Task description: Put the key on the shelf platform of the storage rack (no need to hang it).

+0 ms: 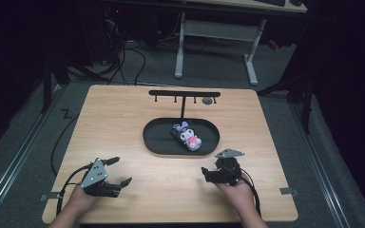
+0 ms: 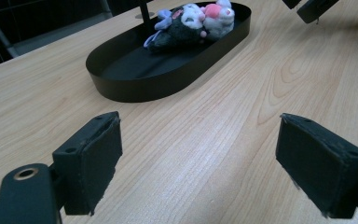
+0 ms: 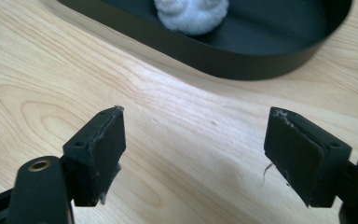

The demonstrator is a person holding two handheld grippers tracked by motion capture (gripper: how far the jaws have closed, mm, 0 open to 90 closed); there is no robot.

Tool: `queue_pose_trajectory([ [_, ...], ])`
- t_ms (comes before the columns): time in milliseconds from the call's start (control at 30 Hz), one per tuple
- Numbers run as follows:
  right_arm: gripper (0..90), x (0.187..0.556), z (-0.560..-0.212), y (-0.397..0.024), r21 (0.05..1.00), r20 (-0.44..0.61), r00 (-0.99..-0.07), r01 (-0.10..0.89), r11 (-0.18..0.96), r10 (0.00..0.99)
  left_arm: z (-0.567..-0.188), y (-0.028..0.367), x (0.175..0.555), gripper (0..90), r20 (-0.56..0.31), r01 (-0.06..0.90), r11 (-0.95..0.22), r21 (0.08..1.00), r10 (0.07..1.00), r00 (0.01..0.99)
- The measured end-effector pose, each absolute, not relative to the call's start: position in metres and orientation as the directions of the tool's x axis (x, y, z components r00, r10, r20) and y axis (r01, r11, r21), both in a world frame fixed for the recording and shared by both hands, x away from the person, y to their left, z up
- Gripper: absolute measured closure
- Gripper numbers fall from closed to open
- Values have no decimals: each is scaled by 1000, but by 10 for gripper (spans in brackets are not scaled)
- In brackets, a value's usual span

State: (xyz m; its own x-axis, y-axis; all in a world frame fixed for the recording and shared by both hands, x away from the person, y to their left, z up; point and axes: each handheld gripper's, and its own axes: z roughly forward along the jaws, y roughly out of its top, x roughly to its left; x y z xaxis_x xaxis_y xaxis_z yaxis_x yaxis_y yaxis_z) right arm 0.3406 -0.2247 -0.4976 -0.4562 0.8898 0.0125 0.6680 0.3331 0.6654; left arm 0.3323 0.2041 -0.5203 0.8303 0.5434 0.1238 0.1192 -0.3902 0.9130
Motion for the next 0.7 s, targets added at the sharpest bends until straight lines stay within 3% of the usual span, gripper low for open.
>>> queue_pose_trajectory([
  [367,189,302,-515,-250,773,40,-411,590,232,911,-520,204,333,154,124,123,-392,912,548,827],
  [700,181,291,-515,-259,795,53,-406,570,208,912,-520,203,334,154,122,126,-395,910,546,829],
])
